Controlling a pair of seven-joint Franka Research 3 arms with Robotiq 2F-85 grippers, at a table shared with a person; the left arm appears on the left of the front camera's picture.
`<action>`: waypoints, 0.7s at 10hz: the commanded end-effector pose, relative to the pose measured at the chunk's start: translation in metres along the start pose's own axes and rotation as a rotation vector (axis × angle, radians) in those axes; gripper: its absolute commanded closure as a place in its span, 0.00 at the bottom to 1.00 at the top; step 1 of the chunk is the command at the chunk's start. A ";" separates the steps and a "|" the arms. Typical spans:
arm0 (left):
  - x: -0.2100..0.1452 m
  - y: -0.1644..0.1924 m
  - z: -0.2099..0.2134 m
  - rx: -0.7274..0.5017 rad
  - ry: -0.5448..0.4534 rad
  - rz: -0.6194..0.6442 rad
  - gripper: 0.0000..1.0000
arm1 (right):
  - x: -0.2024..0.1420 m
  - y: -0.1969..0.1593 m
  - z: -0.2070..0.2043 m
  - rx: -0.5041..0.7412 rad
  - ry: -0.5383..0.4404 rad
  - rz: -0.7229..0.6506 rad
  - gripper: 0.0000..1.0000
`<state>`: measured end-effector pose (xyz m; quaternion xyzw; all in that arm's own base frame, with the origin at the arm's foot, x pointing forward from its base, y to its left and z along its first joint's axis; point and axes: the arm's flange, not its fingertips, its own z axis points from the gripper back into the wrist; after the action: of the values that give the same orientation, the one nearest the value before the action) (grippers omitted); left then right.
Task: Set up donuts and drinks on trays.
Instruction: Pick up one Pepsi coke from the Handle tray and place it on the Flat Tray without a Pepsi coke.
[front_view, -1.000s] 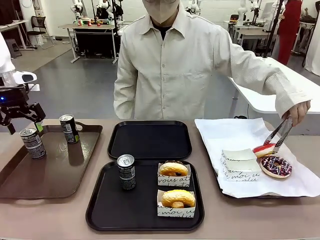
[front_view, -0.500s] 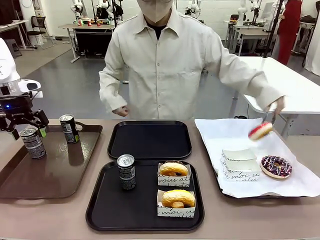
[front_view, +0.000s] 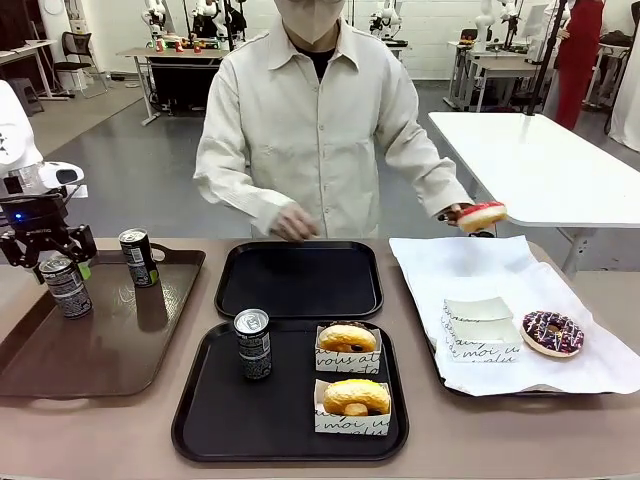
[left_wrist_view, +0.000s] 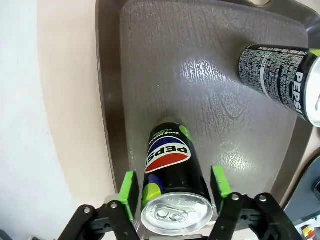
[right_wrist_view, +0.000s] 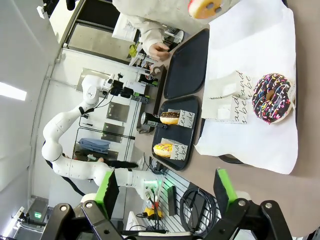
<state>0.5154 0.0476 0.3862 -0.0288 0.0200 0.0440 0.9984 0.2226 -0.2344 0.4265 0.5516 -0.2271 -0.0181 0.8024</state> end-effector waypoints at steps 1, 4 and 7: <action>-0.005 0.000 0.001 -0.004 -0.015 -0.005 0.98 | 0.003 0.000 0.000 0.023 -0.021 0.019 0.00; -0.009 -0.001 0.005 -0.005 -0.008 -0.009 1.00 | 0.003 0.000 0.000 0.023 -0.021 0.019 0.00; -0.066 -0.036 0.066 0.025 0.080 -0.107 0.93 | 0.003 0.000 0.000 0.023 -0.021 0.019 0.00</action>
<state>0.4860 0.0222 0.4246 -0.0339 0.0450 0.0107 0.9984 0.2228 -0.2343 0.4264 0.5517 -0.2267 -0.0181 0.8025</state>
